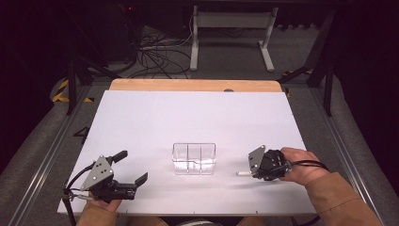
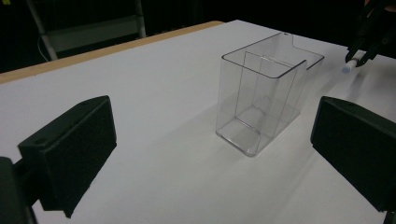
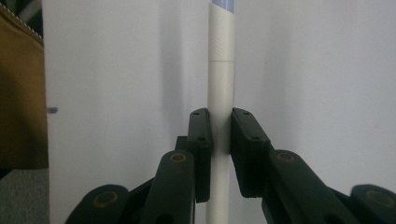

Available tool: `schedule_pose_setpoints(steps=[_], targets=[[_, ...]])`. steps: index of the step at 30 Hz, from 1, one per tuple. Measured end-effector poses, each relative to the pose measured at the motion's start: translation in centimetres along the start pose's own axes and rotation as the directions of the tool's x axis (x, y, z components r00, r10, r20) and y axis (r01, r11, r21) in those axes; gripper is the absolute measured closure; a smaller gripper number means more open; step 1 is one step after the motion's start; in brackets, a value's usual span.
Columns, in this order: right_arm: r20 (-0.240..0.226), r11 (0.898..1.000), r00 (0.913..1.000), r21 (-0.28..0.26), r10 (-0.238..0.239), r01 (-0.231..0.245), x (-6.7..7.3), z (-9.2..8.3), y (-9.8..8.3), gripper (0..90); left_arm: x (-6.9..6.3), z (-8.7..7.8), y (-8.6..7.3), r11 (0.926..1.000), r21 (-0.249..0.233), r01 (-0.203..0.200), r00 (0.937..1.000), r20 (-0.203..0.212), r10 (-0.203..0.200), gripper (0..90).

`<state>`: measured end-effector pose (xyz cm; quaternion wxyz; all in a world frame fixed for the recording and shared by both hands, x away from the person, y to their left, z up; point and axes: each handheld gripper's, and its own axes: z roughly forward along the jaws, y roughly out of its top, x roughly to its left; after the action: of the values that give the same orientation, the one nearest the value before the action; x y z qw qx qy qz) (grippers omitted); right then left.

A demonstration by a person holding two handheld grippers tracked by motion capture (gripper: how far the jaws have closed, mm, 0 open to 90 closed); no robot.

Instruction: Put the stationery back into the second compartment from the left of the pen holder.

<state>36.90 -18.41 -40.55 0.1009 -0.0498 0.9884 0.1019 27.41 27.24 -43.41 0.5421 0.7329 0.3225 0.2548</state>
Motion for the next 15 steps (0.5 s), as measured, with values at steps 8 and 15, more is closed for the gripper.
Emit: schedule_pose_setpoints(steps=[8,15], targets=[[0.036,0.989,0.9984,-0.141,0.044,-0.039,-0.1,-2.1,-0.1,78.6,0.0,0.0,0.0,1.0000,-0.001,0.008,1.0000,0.001,-0.008,0.9],[0.075,0.958,0.9929,-0.278,0.093,-0.069,-0.5,-3.9,0.0,78.6,0.0,0.0,0.0,0.9999,-0.003,0.010,0.9999,0.002,-0.010,0.9]])
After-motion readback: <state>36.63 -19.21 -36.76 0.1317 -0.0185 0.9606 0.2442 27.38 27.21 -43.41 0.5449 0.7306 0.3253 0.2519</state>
